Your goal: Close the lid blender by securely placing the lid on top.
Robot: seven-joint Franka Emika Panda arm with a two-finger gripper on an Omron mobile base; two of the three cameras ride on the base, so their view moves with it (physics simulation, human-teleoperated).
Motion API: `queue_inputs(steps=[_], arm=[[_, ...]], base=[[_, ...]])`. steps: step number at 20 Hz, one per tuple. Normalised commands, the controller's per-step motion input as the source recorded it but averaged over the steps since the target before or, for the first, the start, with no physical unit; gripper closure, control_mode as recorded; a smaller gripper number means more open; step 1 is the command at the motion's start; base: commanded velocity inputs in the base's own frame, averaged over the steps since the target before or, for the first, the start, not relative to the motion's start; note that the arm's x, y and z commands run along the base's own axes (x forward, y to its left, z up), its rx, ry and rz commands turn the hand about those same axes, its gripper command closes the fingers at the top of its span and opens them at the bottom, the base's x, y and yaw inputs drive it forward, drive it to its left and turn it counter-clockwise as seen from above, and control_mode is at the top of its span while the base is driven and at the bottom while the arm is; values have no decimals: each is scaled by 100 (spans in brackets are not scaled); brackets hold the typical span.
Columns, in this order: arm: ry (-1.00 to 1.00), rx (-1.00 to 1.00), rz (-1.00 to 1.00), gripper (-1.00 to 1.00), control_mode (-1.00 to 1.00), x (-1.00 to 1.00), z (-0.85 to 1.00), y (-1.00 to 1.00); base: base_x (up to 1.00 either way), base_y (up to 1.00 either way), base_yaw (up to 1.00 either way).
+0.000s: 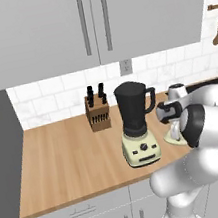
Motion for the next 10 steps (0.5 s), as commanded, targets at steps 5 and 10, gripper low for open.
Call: queue_inputs(steps=[5, 10], arm=[[0, 0, 1, 100, -100, 10, -20, 0], [-2, 0, 0, 100, -100, 2, -2, -3]], base=[[0, 0, 0], [0, 0, 0]])
